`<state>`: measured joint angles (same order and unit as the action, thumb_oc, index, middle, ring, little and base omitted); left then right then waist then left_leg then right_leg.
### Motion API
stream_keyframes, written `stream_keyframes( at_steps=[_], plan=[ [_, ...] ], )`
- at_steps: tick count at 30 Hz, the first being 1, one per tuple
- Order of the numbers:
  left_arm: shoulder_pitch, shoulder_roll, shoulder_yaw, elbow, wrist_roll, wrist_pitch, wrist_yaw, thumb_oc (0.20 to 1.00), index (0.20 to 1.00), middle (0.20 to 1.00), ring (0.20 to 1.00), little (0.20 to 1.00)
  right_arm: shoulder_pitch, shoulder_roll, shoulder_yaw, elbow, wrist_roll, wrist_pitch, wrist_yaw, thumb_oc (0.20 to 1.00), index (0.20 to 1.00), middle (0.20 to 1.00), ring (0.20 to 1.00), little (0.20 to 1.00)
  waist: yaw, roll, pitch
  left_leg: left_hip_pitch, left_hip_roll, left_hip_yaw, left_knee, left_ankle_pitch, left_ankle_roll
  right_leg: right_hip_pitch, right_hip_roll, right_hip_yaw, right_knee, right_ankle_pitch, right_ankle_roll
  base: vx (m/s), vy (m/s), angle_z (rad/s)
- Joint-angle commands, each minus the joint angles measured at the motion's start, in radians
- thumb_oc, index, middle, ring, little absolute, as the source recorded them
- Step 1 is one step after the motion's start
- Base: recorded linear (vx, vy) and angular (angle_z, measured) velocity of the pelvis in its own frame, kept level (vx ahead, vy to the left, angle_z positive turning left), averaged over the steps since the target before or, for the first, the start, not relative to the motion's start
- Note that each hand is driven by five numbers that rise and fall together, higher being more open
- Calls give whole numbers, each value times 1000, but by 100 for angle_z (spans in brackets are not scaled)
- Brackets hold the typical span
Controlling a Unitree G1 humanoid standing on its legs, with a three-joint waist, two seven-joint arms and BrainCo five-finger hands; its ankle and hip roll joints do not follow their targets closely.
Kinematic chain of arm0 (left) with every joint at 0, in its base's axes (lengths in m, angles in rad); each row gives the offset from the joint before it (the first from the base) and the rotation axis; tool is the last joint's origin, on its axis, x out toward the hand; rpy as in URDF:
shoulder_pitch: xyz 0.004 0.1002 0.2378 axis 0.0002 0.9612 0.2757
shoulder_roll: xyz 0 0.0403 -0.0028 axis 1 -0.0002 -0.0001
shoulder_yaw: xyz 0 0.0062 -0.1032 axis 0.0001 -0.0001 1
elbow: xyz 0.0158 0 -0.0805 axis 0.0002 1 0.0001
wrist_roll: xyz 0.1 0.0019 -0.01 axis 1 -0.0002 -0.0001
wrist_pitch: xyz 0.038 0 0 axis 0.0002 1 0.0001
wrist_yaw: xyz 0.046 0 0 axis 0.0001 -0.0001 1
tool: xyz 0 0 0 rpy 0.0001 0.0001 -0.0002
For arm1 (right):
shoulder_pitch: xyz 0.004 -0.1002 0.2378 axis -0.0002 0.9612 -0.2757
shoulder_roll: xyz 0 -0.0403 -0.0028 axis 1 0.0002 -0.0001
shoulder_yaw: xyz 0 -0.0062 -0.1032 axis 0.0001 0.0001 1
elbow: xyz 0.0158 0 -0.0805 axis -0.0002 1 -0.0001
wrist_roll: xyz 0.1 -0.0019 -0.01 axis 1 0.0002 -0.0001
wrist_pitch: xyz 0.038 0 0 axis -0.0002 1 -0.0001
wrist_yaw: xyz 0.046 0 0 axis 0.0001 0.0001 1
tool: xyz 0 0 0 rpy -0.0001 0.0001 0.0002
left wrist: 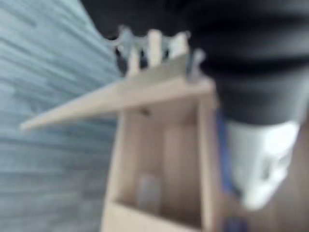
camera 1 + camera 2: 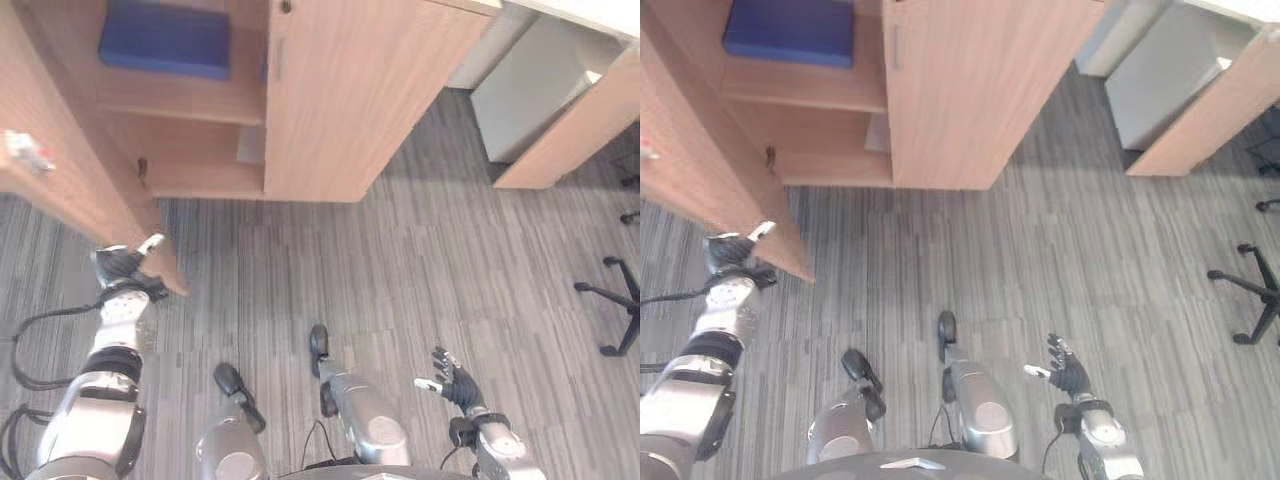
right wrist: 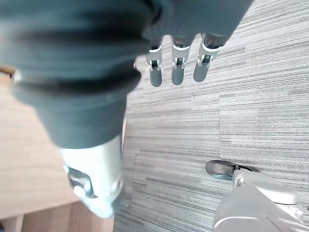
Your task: Put the empty folder in the office cabinet
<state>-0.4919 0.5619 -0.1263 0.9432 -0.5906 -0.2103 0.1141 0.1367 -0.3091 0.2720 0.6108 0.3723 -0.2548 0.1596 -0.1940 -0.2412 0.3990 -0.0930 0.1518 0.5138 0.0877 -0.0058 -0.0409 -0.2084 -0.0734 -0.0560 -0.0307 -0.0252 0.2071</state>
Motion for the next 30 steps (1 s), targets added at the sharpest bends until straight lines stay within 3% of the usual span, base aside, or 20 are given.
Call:
stream_keyframes(
  at_steps=[1,11,17,19,22,24,30],
  plan=[
    [-209,10,-37,1,42,-78,-67,1000,1000,1000,1000,1000,-8,-98,7,-34,-28,-35,-34,1000,1000,1000,1000,1000,-98,109,-34,108,-30,-26,3,-84,20,61,-17,38,-48,194,-32,113,-31,-69],
    [-302,30,9,143,-98,-55,58,1000,1000,1000,1000,1000,-14,-134,44,-21,-83,-47,-43,1000,1000,1000,1000,1000,-141,152,-85,151,-42,-11,-48,-61,-1,89,-1,68,-51,175,-49,55,-15,-47],
    [-235,51,43,181,-83,12,25,1000,1000,1000,1000,1000,-15,-133,34,-2,-87,-41,-49,1000,1000,1000,1000,1000,-128,163,-115,167,-46,-27,-82,-43,-9,106,6,68,-55,164,-50,2,-34,2],
    [-141,43,73,192,-94,45,-26,1000,1000,1000,1000,1000,-16,-118,23,24,-85,-32,-37,1000,1000,1000,1000,1000,-113,164,-133,180,-49,-40,-97,-38,-11,119,6,64,-57,162,-47,37,-92,21],
    [-12,-20,94,168,-68,22,-77,1000,1000,1000,1000,1000,-12,-95,5,60,-83,-12,-1,1000,1000,1000,1000,1000,-95,164,-151,192,-49,-55,-112,-28,-13,130,8,61,-57,162,-49,59,-72,9],
    [140,-124,83,127,-24,35,-101,1000,1000,1000,1000,1000,-11,-64,-15,122,-94,29,60,1000,1000,1000,1000,1000,-68,168,-173,208,-49,-76,-130,-19,-13,151,11,58,-57,154,-56,85,-57,18],
    [408,-286,58,149,102,125,-174,1000,1000,1000,1000,1000,-54,-2,-61,286,-111,84,71,1000,1000,1000,1000,1000,35,183,-209,233,-45,-136,-150,-1,-20,209,-3,-20,-57,135,-68,58,-77,35]
  ],
)
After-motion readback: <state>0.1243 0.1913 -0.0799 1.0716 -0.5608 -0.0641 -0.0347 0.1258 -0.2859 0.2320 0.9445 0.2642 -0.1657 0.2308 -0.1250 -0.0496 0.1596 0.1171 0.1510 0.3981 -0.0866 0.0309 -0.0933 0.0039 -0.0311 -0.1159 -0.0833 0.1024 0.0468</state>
